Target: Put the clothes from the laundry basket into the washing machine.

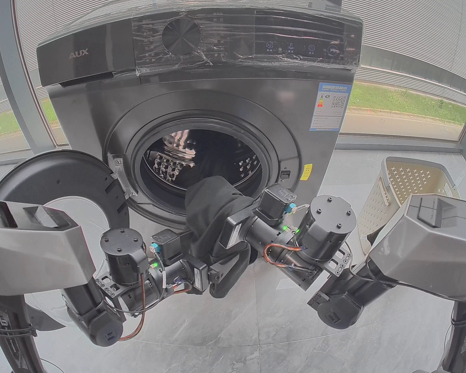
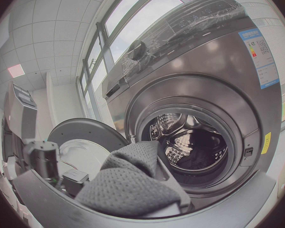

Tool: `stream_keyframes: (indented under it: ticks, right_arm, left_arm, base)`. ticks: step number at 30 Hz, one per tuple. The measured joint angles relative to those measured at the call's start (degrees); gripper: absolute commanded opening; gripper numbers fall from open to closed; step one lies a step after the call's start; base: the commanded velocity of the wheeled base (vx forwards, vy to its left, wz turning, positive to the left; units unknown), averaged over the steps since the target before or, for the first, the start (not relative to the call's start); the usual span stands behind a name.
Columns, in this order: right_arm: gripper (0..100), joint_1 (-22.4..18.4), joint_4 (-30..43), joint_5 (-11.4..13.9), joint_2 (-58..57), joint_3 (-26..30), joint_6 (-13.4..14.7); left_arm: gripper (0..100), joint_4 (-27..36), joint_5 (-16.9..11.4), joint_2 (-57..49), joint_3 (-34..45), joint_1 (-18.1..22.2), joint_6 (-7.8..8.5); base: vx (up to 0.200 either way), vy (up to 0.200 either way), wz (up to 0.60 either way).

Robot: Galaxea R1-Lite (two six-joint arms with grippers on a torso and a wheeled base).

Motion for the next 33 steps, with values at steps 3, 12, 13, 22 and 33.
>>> stream_keyframes:
  ticks: [3, 12, 13, 22, 33]
  right_arm:
    - [0, 0.99, -0.05, -0.02, -0.39, 0.41, 0.04]
    - [0, 1.29, -0.09, -0.71, -1.02, 1.55, 0.66]
    - [0, 1.04, -0.13, -1.3, -1.05, 1.8, 0.88]
    - [0, -1.58, -1.1, -2.68, -1.19, 6.46, 1.67]
    - [100, -1.91, -1.48, -2.73, -1.22, 11.28, 1.67]
  left_arm:
    - [0, 0.0, 2.33, 2.38, -2.54, 0.99, 0.49]
    - [0, -0.02, 4.68, 5.85, -7.61, 3.22, 0.05]
    - [0, -0.04, 5.14, 5.84, -7.96, 3.38, -0.2]
    - [0, 0.02, 6.57, 3.83, -8.9, 5.71, -2.19]
    - [0, 0.09, 7.95, 1.33, -9.87, 6.33, -2.9]
  base:
    - [0.0, 0.0, 0.0]
    - [0.0, 0.0, 0.0]
    - [0.0, 0.0, 0.0]
    - [0.0, 0.0, 0.0]
    - [0.0, 0.0, 0.0]
